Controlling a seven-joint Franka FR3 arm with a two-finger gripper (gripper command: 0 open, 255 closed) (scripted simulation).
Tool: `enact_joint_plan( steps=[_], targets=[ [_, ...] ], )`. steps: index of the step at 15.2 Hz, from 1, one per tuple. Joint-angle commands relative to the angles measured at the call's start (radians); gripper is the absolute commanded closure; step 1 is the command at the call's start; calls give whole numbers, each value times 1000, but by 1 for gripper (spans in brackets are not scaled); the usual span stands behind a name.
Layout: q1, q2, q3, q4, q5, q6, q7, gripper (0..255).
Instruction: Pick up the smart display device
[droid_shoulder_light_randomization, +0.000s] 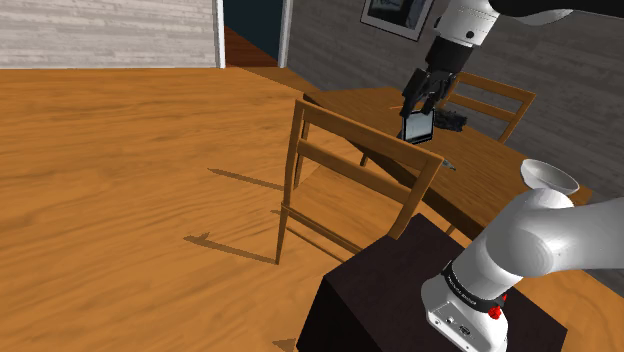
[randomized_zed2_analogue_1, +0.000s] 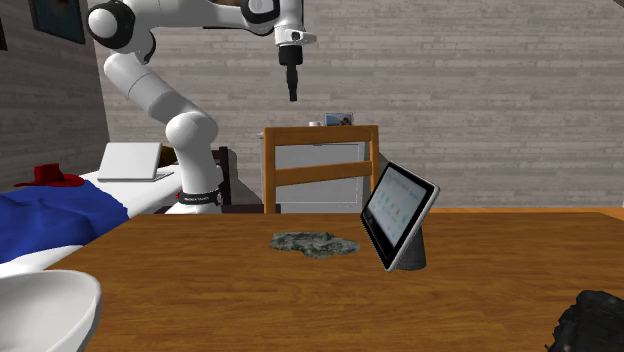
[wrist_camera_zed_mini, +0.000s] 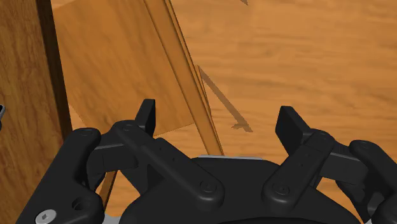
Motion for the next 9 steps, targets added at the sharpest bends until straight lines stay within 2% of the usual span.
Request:
enact_joint_plan(
  steps=[1, 9],
  targets=[
    [0, 0, 0, 0, 0, 0, 0, 0],
    [-117, 343, 36, 182, -53, 86, 229, 0]
  ],
)
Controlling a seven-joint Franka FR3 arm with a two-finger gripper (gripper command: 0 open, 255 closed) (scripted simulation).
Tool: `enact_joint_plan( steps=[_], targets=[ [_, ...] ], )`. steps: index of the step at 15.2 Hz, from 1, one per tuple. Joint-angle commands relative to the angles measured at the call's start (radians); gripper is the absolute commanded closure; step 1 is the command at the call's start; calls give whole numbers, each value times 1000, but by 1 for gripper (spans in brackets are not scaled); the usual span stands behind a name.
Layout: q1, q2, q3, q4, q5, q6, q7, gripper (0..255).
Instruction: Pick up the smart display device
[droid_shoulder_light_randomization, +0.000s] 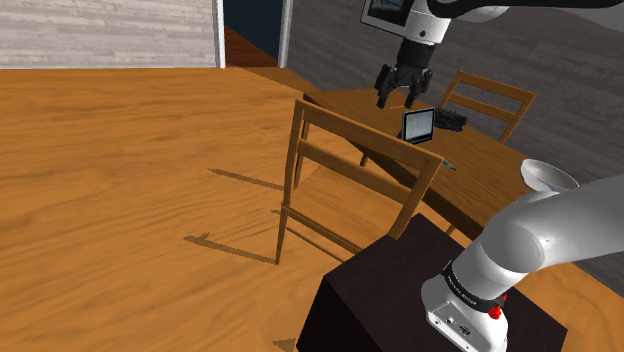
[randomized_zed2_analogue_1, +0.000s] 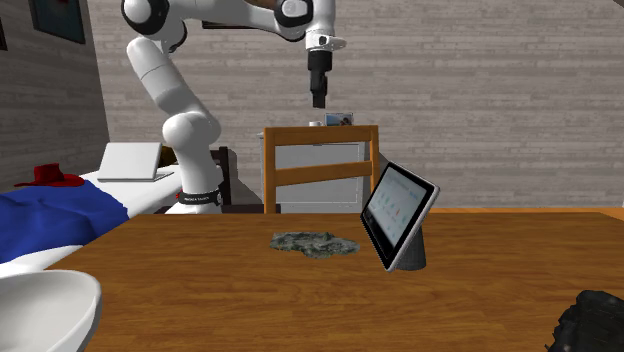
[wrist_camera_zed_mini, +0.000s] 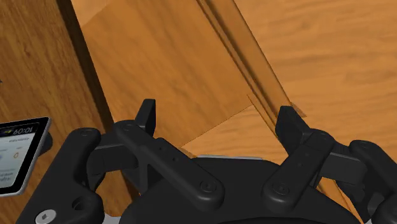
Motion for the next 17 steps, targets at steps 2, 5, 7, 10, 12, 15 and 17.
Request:
enact_joint_plan(
  steps=[2, 5, 7, 10, 12, 15, 17],
  targets=[
    [-38, 120, 9, 73, -24, 17, 95, 0],
    [-74, 237, 6, 158, -51, 17, 181, 0],
    [-95, 313, 0, 217, -70, 12, 237, 0],
    [-124, 421, -14, 310, -95, -4, 316, 0],
    [-141, 491, -29, 373, -109, -19, 366, 0],
    [-165, 592, -54, 471, -127, -47, 437, 0],
    [-181, 657, -73, 538, -135, -69, 480, 0]
  ],
)
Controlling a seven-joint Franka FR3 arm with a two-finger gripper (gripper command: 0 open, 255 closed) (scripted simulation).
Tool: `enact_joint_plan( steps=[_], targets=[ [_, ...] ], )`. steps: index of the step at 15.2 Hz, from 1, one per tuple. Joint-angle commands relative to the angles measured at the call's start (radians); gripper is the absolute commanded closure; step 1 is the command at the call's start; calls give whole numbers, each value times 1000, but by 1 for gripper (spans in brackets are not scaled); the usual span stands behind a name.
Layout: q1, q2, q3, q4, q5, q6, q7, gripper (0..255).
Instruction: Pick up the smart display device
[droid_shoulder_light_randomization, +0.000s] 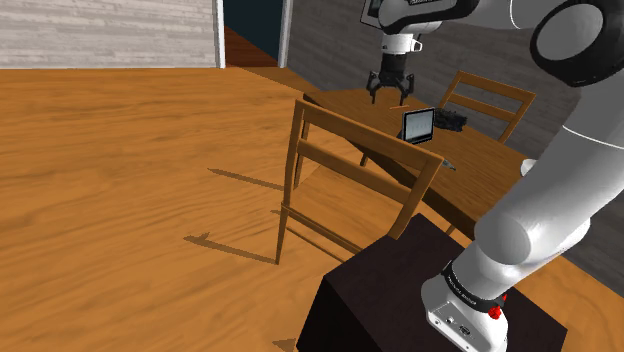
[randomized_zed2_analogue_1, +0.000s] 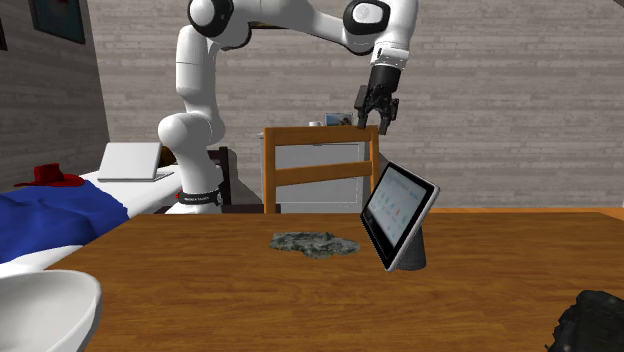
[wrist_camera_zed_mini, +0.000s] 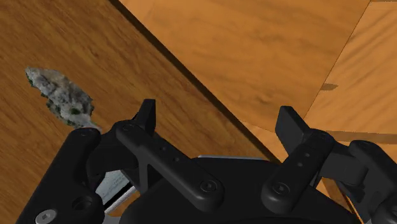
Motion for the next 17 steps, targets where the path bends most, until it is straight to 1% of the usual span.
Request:
enact_joint_plan(
  steps=[1, 8, 14, 17],
  targets=[
    [-16, 59, -20, 56, -8, -18, 46, 0],
    [-80, 272, -98, 298, -11, -115, 177, 0],
    [-151, 439, -166, 508, 5, -213, 275, 0],
    [-151, 439, -165, 468, 6, -174, 281, 0]
  ],
)
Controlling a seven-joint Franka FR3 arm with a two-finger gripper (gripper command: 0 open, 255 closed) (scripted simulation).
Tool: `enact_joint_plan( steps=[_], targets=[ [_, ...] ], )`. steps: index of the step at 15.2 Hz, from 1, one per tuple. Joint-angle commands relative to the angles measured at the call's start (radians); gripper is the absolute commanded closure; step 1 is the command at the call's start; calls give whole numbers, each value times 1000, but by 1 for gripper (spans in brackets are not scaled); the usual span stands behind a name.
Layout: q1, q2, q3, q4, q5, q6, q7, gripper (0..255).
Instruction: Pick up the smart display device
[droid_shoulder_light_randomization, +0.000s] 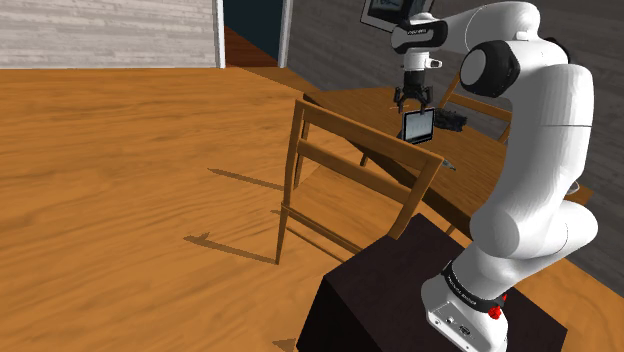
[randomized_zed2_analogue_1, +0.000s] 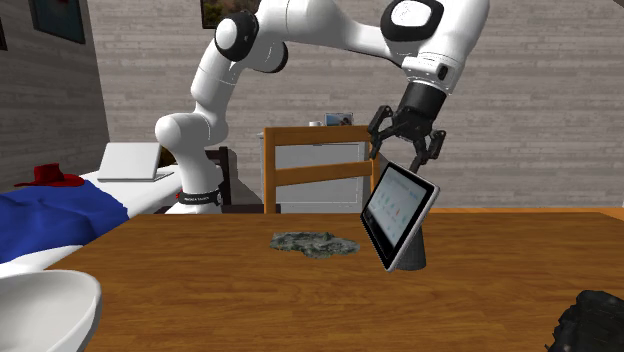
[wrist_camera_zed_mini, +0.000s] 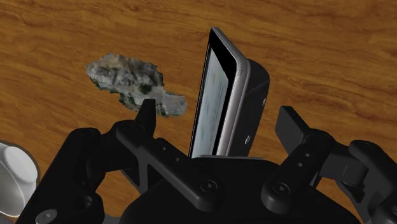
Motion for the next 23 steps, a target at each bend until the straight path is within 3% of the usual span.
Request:
enact_joint_plan(
  steps=[1, 7, 8, 17, 23],
  targets=[
    [-1, 4, -1, -19, 1, 22, 6, 0],
    [0, 8, 1, -60, 2, 66, 13, 0],
    [0, 9, 1, -58, 2, 65, 13, 255],
    [0, 8, 1, -60, 2, 66, 13, 255],
    [-1, 3, -1, 12, 0, -10, 1, 255]
  ],
)
